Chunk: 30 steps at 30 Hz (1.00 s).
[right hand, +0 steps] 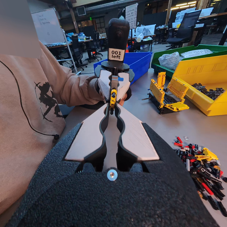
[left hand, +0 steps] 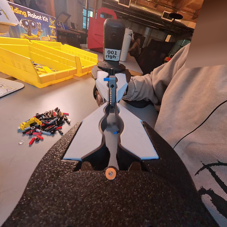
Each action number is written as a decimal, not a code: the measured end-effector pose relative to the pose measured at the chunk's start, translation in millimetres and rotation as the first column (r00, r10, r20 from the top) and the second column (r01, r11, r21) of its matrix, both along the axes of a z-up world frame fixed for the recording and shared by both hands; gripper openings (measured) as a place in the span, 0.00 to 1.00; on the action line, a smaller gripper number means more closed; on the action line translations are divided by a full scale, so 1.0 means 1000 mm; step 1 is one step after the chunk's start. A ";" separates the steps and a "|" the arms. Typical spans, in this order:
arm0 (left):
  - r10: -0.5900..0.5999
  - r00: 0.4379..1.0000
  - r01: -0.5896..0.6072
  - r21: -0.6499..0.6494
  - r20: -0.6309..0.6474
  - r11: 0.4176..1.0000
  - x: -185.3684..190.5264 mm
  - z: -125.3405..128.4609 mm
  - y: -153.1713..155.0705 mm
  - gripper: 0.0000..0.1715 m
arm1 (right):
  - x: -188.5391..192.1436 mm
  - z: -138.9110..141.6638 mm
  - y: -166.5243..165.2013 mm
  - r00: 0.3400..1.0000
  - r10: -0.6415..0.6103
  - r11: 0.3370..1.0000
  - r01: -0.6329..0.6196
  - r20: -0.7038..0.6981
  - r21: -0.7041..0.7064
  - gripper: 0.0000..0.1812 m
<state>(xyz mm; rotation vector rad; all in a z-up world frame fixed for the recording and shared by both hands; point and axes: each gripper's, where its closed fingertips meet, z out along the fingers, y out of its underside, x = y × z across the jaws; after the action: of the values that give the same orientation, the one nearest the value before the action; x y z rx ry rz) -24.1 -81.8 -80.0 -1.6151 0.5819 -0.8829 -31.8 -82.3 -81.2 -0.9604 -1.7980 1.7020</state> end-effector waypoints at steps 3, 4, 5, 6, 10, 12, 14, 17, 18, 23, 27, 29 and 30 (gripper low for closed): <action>0.026 0.997 -0.027 -0.007 -0.074 1.000 -0.002 -0.005 0.002 0.03 | 0.000 -0.005 0.003 1.000 -0.003 1.000 0.002 0.017 0.020 0.03; 0.025 0.997 -0.026 -0.012 -0.075 1.000 -0.002 -0.005 0.003 0.03 | 0.000 -0.005 0.003 1.000 0.002 1.000 -0.002 0.019 0.012 0.03; 0.023 0.997 -0.024 -0.018 -0.077 1.000 -0.002 -0.006 0.002 0.03 | 0.001 -0.006 0.003 1.000 0.008 1.000 -0.008 0.026 0.010 0.03; 0.020 0.997 -0.022 -0.020 -0.080 1.000 -0.002 -0.006 0.002 0.03 | 0.001 -0.006 0.003 1.000 0.013 1.000 -0.014 0.026 0.015 0.03; 0.019 0.997 -0.021 -0.032 -0.075 0.999 -0.002 -0.008 0.002 0.03 | 0.002 -0.007 0.004 0.998 0.039 0.999 -0.039 0.040 0.001 0.03; 0.015 0.997 -0.018 -0.036 -0.075 0.999 0.000 -0.008 0.001 0.03 | 0.004 -0.007 0.004 0.998 0.050 0.999 -0.050 0.044 0.001 0.03; 0.018 0.997 -0.020 -0.034 -0.075 0.999 -0.001 -0.008 0.001 0.03 | 0.006 -0.008 0.005 0.997 0.058 0.998 -0.058 0.048 0.004 0.03; 0.030 0.998 -0.032 -0.033 -0.062 0.999 -0.004 -0.007 0.002 0.03 | 0.007 -0.007 0.009 0.997 0.051 0.999 -0.051 0.049 -0.003 0.03; 0.037 0.997 -0.039 -0.025 -0.068 0.999 -0.004 -0.007 0.002 0.03 | 0.007 -0.008 0.010 0.997 0.050 0.999 -0.050 0.052 0.003 0.03; 0.040 0.999 -0.040 -0.024 0.007 0.999 -0.006 -0.004 0.005 0.07 | 0.002 -0.009 0.009 0.998 0.023 1.000 -0.022 0.060 -0.010 0.03; 0.042 0.998 -0.042 0.007 -0.041 0.999 0.004 -0.005 0.005 0.03 | -0.001 -0.013 -0.001 0.997 0.036 0.999 -0.037 0.064 0.018 0.03; 0.040 0.998 -0.040 0.005 -0.045 0.999 0.003 -0.002 0.005 0.03 | -0.002 -0.011 -0.001 0.998 0.029 1.000 -0.029 0.055 -0.001 0.03; 0.045 0.998 -0.045 0.000 -0.054 0.999 0.001 -0.002 0.005 0.03 | -0.002 -0.009 -0.001 0.999 0.022 1.000 -0.022 0.048 -0.003 0.03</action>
<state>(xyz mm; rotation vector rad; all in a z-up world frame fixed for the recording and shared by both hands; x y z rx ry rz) -22.7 -76.8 -82.2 -1.6513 0.5804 -0.8094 -34.0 -83.4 -90.5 -0.9945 -1.8437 1.7086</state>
